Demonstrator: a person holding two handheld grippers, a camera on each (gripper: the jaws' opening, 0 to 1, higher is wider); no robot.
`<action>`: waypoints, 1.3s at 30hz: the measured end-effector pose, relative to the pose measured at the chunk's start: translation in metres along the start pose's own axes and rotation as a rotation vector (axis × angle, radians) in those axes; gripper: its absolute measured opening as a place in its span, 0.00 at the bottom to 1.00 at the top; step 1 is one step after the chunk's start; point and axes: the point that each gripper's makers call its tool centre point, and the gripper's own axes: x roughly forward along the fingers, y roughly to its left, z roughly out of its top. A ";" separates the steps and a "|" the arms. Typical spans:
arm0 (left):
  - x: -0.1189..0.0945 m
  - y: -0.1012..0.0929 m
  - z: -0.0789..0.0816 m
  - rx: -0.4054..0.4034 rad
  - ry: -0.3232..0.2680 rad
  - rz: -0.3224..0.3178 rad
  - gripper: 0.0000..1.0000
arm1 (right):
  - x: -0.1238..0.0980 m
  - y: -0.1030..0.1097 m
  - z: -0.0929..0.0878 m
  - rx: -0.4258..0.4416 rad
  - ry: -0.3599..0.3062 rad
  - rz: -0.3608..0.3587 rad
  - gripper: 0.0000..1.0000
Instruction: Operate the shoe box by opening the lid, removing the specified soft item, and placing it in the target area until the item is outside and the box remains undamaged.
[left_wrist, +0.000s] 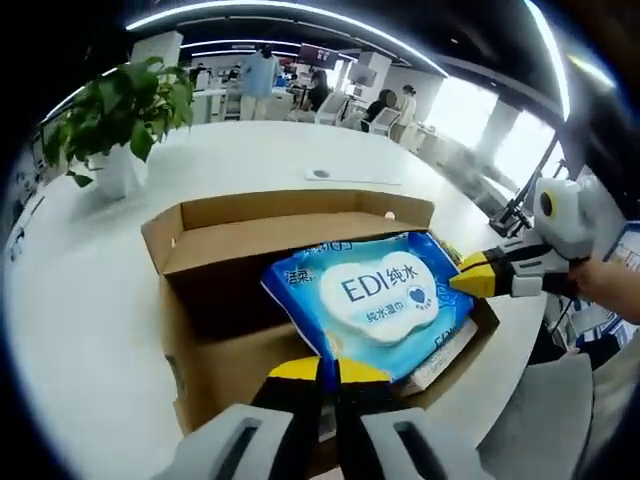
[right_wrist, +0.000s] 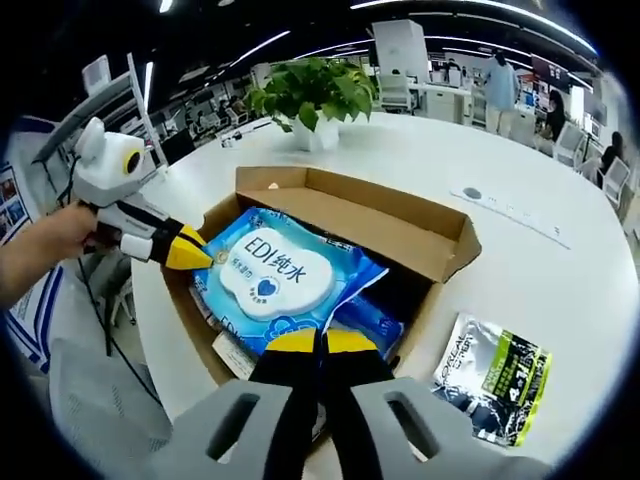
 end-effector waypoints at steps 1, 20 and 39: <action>-0.001 -0.003 0.002 0.003 -0.006 0.001 0.02 | -0.003 -0.001 0.002 0.001 -0.008 -0.002 0.00; 0.011 -0.061 0.036 0.065 -0.053 -0.045 0.02 | -0.057 -0.042 -0.001 0.037 -0.064 -0.073 0.00; 0.046 -0.117 0.053 0.097 -0.083 -0.092 0.01 | -0.099 -0.093 -0.026 0.093 -0.063 -0.167 0.00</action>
